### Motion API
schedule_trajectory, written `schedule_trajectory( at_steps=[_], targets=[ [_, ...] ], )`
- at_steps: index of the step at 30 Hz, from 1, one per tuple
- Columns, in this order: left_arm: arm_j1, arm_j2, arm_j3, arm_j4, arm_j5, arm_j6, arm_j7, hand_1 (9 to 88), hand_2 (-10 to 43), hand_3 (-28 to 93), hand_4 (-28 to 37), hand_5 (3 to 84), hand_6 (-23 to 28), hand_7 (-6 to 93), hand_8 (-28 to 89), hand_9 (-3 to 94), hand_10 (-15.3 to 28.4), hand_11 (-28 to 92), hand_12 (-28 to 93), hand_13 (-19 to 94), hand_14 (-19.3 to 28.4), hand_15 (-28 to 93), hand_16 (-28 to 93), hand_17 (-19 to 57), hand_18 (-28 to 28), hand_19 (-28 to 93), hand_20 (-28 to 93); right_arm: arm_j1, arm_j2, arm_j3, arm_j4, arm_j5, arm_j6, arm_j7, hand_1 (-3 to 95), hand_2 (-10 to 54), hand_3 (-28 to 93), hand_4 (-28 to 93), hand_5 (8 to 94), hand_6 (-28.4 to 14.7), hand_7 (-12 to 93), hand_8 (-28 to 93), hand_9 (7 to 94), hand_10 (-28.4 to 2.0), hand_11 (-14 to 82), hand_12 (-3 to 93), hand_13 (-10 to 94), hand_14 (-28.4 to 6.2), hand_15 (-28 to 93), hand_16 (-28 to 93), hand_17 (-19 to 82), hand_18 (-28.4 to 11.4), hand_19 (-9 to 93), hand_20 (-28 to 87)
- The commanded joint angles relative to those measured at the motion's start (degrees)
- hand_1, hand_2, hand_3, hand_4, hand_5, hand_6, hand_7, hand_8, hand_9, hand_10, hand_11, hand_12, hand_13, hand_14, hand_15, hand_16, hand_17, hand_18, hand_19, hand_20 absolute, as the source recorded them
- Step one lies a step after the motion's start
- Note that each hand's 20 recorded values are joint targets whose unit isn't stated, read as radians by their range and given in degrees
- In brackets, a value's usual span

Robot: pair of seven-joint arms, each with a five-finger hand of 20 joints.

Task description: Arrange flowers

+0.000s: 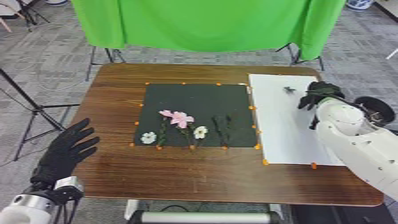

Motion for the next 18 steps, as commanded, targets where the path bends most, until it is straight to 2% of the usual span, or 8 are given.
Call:
schedule_trajectory(
  at_steps=[1, 3, 6, 11, 12, 13, 18],
  targets=[
    [0.77, -0.42, -0.48, -0.45, -0.1, 0.21, -0.23, 25.2, -0.5, 70, -24.6, 25.5, 2.4, 21.0, -11, 21.1, 12.0, 22, 15, 19, 16.4, 30, -1, -9.4, 22.9, 42, 7, -0.21, 0.39, -1.44, 1.08, -1.59, 5.28, -3.65, 41.5, -1.7, 82, -28, 51.4, 2.9, 41, -9, 70.5, -7.0, 19.3, 18.7, 71, -4.0, 62, 23, 32, -20.1, 86, 45],
    [0.81, -0.46, -0.59, -0.49, -0.1, 0.23, -0.3, 25.2, -0.5, 70, -24.5, 25.6, 2.5, 21.0, -11, 21.2, 11.9, 22, 15, 19, 16.4, 30, -1, -9.4, 22.9, 42, 7, -0.32, 0.6, -2.3, 0.76, -2.35, 9.14, -4.78, 46.3, -1.8, 78, -28, 59.0, 3.5, 46, -5, 78.7, -5.6, 16.7, 27.2, 74, -3.8, 63, 24, 34, -19.5, 88, 45],
    [0.92, -0.37, -0.6, -0.5, -0.19, 0.32, -0.17, 25.1, -0.4, 70, -24.4, 25.6, 2.4, 21.0, -11, 21.1, 11.9, 22, 15, 19, 16.5, 30, -1, -9.4, 22.9, 42, 7, -1.78, 0.32, -0.72, -2.08, -3.57, 10.15, -7.0, 47.7, -2.9, 79, -28, 66.4, 4.2, 46, -4, 85.2, -4.8, 19.7, 31.4, 78, -3.3, 65, 25, 37, -19.6, 91, 46],
    [0.6, -0.5, -0.31, -0.49, -0.05, 0.2, -0.53, 25.1, -0.5, 70, -24.5, 25.6, 2.4, 21.0, -11, 21.1, 12.0, 22, 15, 19, 16.5, 30, -1, -9.4, 22.9, 42, 7, -5.71, -3.0, 3.92, -10.92, -7.19, 9.4, -14.81, 47.3, -4.5, 81, -28, 68.9, 4.2, 44, -3, 87.1, -4.9, 19.5, 32.5, 79, -3.2, 65, 26, 38, -19.7, 92, 46],
    [0.05, -0.25, 0.1, -0.2, -0.11, 0.07, -0.3, 25.1, -0.5, 70, -24.5, 25.6, 2.4, 21.0, -11, 21.1, 12.0, 22, 15, 19, 16.5, 30, -1, -9.4, 22.9, 42, 7, -6.12, -3.47, 4.01, -12.85, -8.08, 9.38, -15.84, 47.3, -4.6, 81, -28, 69.1, 4.2, 44, -3, 87.1, -5.0, 19.4, 32.7, 79, -3.2, 65, 26, 38, -19.6, 92, 46],
    [-0.08, -0.39, 0.08, -0.31, -0.01, -0.01, -0.81, 25.1, -0.5, 70, -24.5, 25.6, 2.4, 21.0, -11, 21.1, 12.0, 22, 15, 19, 16.4, 30, -1, -9.4, 22.9, 42, 7, -6.86, -4.46, 4.46, -14.29, -8.88, 9.01, -17.31, 47.3, -4.7, 81, -28, 69.3, 4.1, 44, -3, 87.2, -5.0, 19.2, 32.7, 79, -3.2, 65, 26, 38, -19.6, 92, 46],
    [-0.99, -0.24, 0.69, 0.04, 0.07, -0.39, -1.15, 25.1, -0.5, 70, -24.6, 25.5, 2.4, 21.1, -11, 21.1, 12.1, 22, 15, 19, 16.4, 30, -1, -9.4, 22.9, 42, 7, -6.45, -8.73, 2.69, -17.33, -10.26, 6.24, -21.83, 46.9, -5.4, 82, -28, 69.6, 4.2, 44, -3, 87.5, -4.8, 18.8, 32.9, 79, -3.0, 65, 26, 38, -19.6, 93, 45]
  ],
)
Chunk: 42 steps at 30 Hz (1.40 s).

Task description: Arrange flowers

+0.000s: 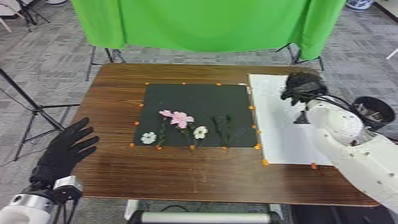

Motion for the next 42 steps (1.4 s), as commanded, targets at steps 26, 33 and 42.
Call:
schedule_trajectory(
  at_steps=[26, 33, 42],
  targets=[
    [-1.08, -0.45, 0.84, 0.26, 0.19, -0.53, -1.25, 25.0, -0.5, 70, -24.7, 25.6, 2.4, 21.1, -11, 21.4, 12.1, 21, 15, 19, 16.5, 30, -1, -9.4, 22.9, 42, 7, 5.39, -13.2, -9.99, -0.62, -3.91, -6.67, -4.66, 37.0, -9.5, 81, -28, 64.9, 2.7, 42, -2, 80.6, -6.6, 24.3, 25.5, 75, -3.1, 66, 27, 36, -19.6, 92, 47],
    [-1.0, -0.54, 0.73, 0.23, 0.3, -0.58, -1.29, 25.1, -0.5, 70, -24.7, 25.6, 2.4, 21.0, -11, 21.4, 12.1, 21, 15, 19, 16.4, 30, -1, -9.4, 22.9, 42, 7, 4.82, -13.44, -9.26, -1.11, -4.03, -7.0, -5.46, 31.7, -9.5, 82, -28, 64.0, 2.9, 38, -3, 78.1, -7.3, 26.4, 20.8, 74, -3.4, 67, 26, 35, -19.7, 92, 47],
    [-1.12, -0.34, 0.92, 0.33, 0.14, -0.34, -1.03, 25.0, -0.6, 70, -24.8, 25.6, 2.4, 21.0, -11, 21.4, 12.1, 21, 15, 19, 16.4, 30, -1, -9.4, 22.9, 42, 7, 4.56, -13.6, -8.59, -1.28, -3.93, -11.28, -5.44, 28.8, -9.5, 84, -28, 62.2, 3.0, 37, -15, 75.8, -7.7, 26.3, 20.3, 72, -3.7, 68, 26, 34, -19.9, 91, 49]
  ],
)
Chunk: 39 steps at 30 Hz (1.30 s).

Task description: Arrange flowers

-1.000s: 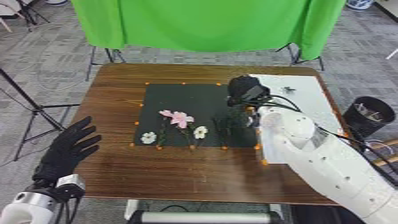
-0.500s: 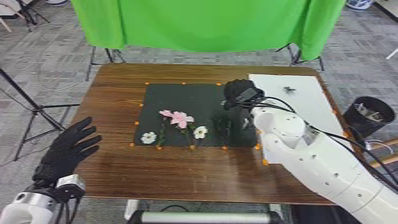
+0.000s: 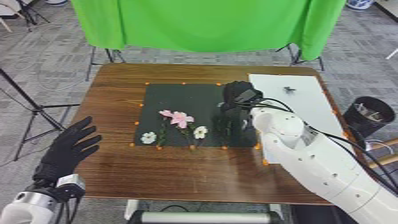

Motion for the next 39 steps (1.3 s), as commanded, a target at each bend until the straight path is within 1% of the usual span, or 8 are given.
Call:
schedule_trajectory(
  at_steps=[1, 10, 14, 22, 24, 28, 32, 39],
  targets=[
    [0.27, -0.66, -0.14, 0.09, 0.3, -0.42, -0.78, 25.0, -0.6, 70, -24.7, 25.6, 2.4, 21.0, -11, 21.4, 12.2, 21, 15, 19, 16.4, 30, -1, -9.4, 22.9, 42, 7, -0.76, -0.5, 1.17, -0.55, -0.83, -4.03, -0.41, 28.4, -9.5, 84, -28, 62.0, 2.9, 37, -16, 75.4, -7.8, 26.3, 20.3, 72, -3.8, 68, 26, 33, -19.9, 91, 49],
    [0.5, -0.6, -0.11, 0.02, 0.26, -0.2, -0.49, 25.1, -0.5, 70, -24.7, 25.6, 2.5, 20.9, -11, 21.4, 12.1, 21, 16, 19, 16.4, 30, -1, -9.4, 22.8, 42, 7, -0.71, -0.45, 2.52, -0.88, 0.63, -3.57, -0.39, 25.0, -9.5, 83, -28, 58.1, 1.8, 37, -17, 71.2, -8.1, 26.0, 20.1, 70, -4.2, 69, 26, 33, -20.0, 90, 49],
    [0.55, -0.68, -0.27, 0.03, 0.3, -0.37, -0.55, 25.0, -0.6, 70, -24.6, 25.6, 2.4, 21.0, -11, 21.4, 12.1, 21, 16, 19, 16.4, 30, -1, -9.4, 22.8, 42, 7, -0.36, 0.69, 4.56, -0.74, 3.45, 0.11, 0.68, 22.0, -9.5, 83, -28, 55.0, 0.5, 36, -17, 67.5, -8.7, 25.9, 20.0, 69, -4.9, 70, 26, 33, -20.1, 90, 50],
    [1.29, -0.43, -0.54, -0.14, 0.02, -0.11, -0.03, 25.0, -0.5, 70, -24.6, 25.5, 2.4, 20.8, -11, 21.4, 12.1, 21, 15, 19, 16.4, 30, -1, -9.4, 22.9, 42, 7, 2.86, 7.86, 4.1, 3.57, 11.9, 6.39, 8.9, 15.7, 1.0, 82, -25, 46.5, -4.0, 30, -14, 52.8, -12.7, 25.1, 21.1, 57, -10.6, 70, 22, 28, -21.7, 86, 48],
    [1.28, -0.46, -0.61, -0.13, 0.05, -0.07, -0.2, 25.0, -0.5, 70, -24.7, 25.5, 2.4, 20.9, -11, 21.4, 12.2, 21, 16, 19, 16.4, 30, -1, -9.4, 22.9, 42, 7, 4.24, 9.36, 2.68, 5.47, 12.59, 5.84, 11.63, 16.8, 5.0, 86, -22, 41.5, -5.5, 28, -12, 45.7, -14.6, 23.1, 20.6, 50, -12.3, 68, 20, 26, -22.0, 83, 47],
    [1.4, -0.43, -0.72, -0.11, 0.06, -0.04, -0.17, 25.0, -0.6, 70, -24.7, 25.5, 2.4, 20.9, -11, 21.4, 12.2, 21, 15, 19, 16.4, 30, -1, -9.4, 22.9, 42, 7, 5.75, 10.6, 2.11, 8.41, 15.64, 0.2, 15.74, 17.7, 4.3, 89, -21, 33.5, -6.6, 27, -12, 35.8, -16.0, 19.5, 20.5, 41, -13.2, 63, 16, 22, -21.9, 77, 44],
    [1.02, -0.49, -0.57, 0.02, 0.16, -0.32, -0.5, 25.1, -0.5, 70, -24.8, 25.5, 2.4, 21.0, -11, 21.4, 12.2, 21, 15, 19, 16.4, 30, -1, -9.4, 22.8, 42, 7, 5.89, 11.04, 1.87, 11.31, 18.29, -0.02, 16.54, 19.5, 0.6, 89, -21, 17.7, -10.7, 15, -4, 16.9, -17.4, 5.2, 25.7, 24, -15.8, 36, 17, 12, -21.4, 61, 32],
    [0.78, -0.42, -0.39, 0.17, 0.21, -0.62, -0.69, 25.2, -0.4, 70, -24.7, 25.5, 2.4, 20.9, -11, 21.4, 12.1, 21, 15, 19, 16.4, 31, -1, -9.4, 22.9, 42, 7, 5.5, 10.87, 3.34, 15.64, 18.55, -6.94, 10.19, 22.3, -2.4, 89, -23, 15.5, -10.8, 13, -4, 17.0, -16.7, 4.0, 26.1, 27, -14.3, 33, 19, 10, -21.8, 58, 28]
  ],
)
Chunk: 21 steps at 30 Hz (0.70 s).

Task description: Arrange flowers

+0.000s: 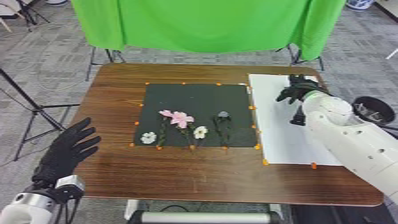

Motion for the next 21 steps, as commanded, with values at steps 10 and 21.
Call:
schedule_trajectory(
  at_steps=[10, 21],
  targets=[
    [0.21, -0.31, -0.1, 0.06, 0.23, -0.54, -0.64, 25.1, -0.4, 70, -24.6, 25.5, 2.4, 21.1, -11, 21.4, 12.1, 21, 15, 19, 16.4, 31, -1, -9.4, 22.9, 42, 7, 0.14, 0.06, -1.03, 5.77, -5.04, 0.29, -13.35, 31.5, 3.1, 92, -28, 23.5, -5.2, 31, -15, 37.6, -7.8, 23.3, 17.2, 46, -6.1, 48, 14, 14, -22.6, 62, 31],
    [0.18, -0.27, 0.11, 0.17, 0.12, -0.42, -0.43, 25.1, -0.3, 70, -24.7, 25.5, 2.3, 21.2, -11, 21.4, 12.1, 21, 15, 19, 16.5, 31, -1, -9.4, 22.8, 42, 7, 0.15, -0.03, -2.88, 5.42, -9.97, 4.1, -15.6, 45.6, -8.4, 80, -28, 62.3, 4.8, 53, -6, 81.2, -4.3, 19.1, 43.4, 71, -1.4, 54, 33, 27, -17.3, 75, 39]
  ],
)
